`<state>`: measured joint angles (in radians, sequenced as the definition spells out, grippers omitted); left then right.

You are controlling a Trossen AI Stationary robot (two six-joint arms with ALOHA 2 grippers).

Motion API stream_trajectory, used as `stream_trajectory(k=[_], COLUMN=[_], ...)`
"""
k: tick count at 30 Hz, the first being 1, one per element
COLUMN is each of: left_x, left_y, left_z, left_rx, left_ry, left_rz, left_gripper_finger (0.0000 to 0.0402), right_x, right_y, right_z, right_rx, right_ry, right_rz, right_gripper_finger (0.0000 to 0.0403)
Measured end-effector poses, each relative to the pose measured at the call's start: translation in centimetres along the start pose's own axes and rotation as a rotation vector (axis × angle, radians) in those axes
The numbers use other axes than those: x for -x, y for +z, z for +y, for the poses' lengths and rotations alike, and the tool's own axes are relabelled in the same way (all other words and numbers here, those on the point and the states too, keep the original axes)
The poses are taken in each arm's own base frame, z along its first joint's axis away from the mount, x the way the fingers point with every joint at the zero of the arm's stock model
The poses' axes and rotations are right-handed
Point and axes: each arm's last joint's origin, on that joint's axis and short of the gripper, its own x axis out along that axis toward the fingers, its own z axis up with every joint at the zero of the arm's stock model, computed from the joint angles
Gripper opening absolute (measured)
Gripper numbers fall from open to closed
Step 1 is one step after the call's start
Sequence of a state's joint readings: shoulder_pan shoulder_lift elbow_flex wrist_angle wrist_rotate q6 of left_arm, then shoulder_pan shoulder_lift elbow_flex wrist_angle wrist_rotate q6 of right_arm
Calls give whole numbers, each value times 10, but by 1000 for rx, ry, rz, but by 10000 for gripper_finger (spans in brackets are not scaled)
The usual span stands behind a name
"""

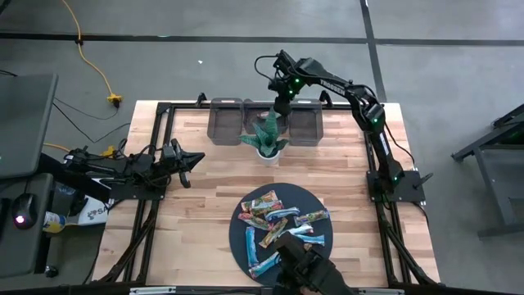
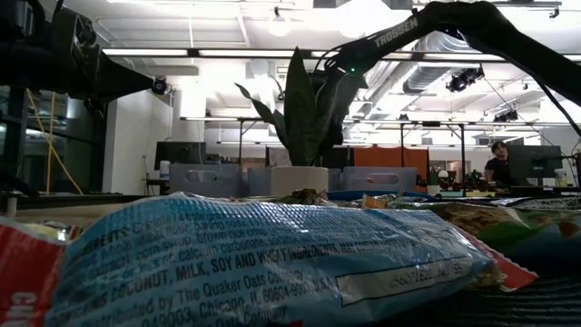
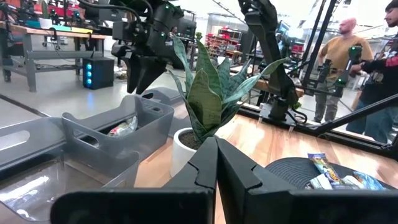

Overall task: Pick and place Granola Bars by type
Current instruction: Put the red granola bar into the middle black bin

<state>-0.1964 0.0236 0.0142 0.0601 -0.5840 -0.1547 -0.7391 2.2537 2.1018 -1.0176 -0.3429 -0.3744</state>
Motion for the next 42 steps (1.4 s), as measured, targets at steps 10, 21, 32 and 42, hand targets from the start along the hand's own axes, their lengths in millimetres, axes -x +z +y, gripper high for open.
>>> stream_trajectory(k=[10,21,32,42], left_x=[0,0,0,0], left_y=[0,0,0,0], left_z=[0,0,0,0], left_rx=[0,0,0,0], left_ry=[0,0,0,0], left_rz=[0,0,0,0], left_gripper_finger=[1,1,1,1], right_x=[62,138,174,164], right_y=[33,37,27,18], right_z=[12,85,205,286], right_rx=[60,150,291,325], right_ry=[-47,26,105,130], right_rz=[-141,-294,-262,-199], right_gripper_finger=[215,225,225,224])
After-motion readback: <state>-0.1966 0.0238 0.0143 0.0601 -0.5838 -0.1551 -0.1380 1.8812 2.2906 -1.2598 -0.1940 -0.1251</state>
